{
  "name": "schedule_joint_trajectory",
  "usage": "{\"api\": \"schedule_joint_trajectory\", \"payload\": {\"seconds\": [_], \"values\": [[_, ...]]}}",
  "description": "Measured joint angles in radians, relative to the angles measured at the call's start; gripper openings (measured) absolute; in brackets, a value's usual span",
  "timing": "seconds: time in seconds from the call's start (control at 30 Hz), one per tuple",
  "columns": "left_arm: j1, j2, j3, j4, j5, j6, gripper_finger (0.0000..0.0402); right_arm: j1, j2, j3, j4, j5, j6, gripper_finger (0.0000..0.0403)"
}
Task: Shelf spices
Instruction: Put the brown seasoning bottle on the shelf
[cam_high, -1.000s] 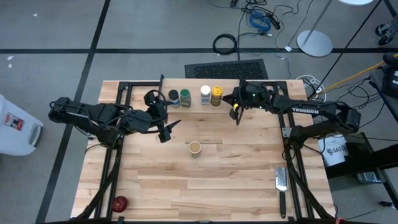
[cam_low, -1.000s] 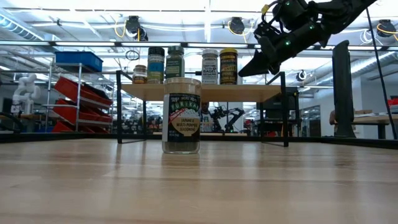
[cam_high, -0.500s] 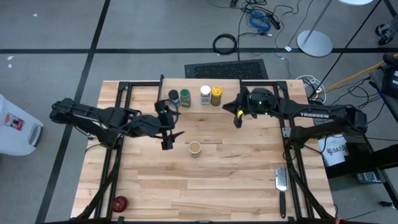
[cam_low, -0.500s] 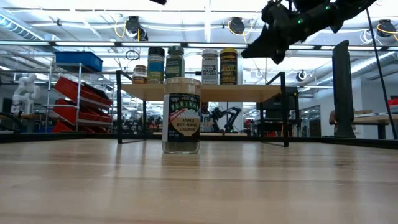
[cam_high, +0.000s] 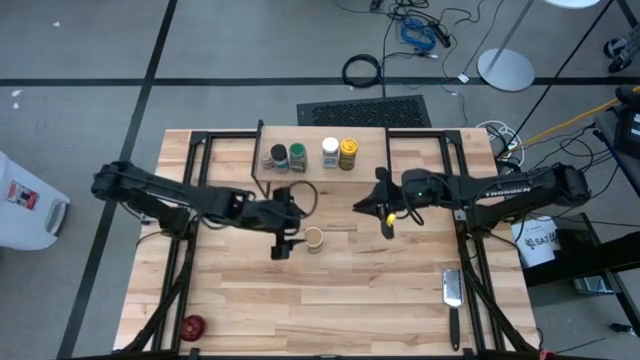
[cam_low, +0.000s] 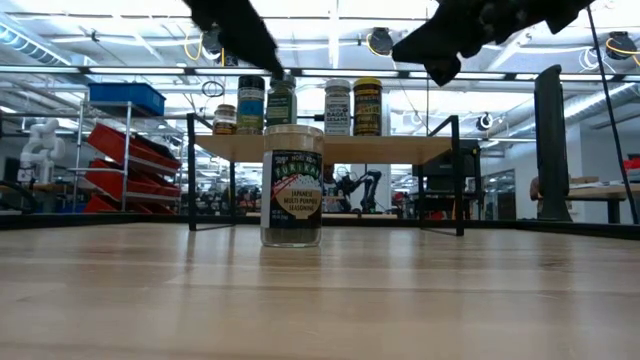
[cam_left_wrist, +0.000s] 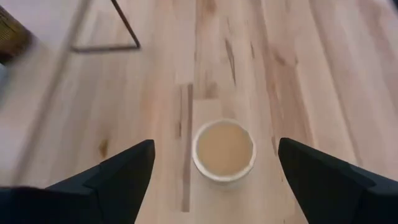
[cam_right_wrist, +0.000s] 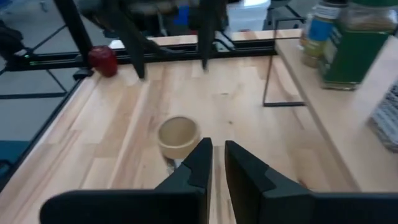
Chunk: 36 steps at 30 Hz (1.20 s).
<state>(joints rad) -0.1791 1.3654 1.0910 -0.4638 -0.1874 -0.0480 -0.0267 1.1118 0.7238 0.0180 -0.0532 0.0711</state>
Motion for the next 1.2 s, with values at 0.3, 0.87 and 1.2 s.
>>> {"api": "schedule_joint_trajectory", "payload": {"seconds": [0.3,0.87,1.2], "values": [[-0.006,0.148,-0.042,0.111,0.014,-0.042,0.0352,0.043,0.000,0.000,0.000,0.001,0.000,0.0029],[-0.007,0.238,-0.040,0.182,-0.016,-0.044,0.0352,0.069,0.000,0.000,-0.001,0.001,0.015,0.0029],[-0.033,0.195,-0.043,0.165,-0.001,-0.051,0.0352,0.068,0.000,0.000,-0.006,0.001,0.019,0.0029]]}}
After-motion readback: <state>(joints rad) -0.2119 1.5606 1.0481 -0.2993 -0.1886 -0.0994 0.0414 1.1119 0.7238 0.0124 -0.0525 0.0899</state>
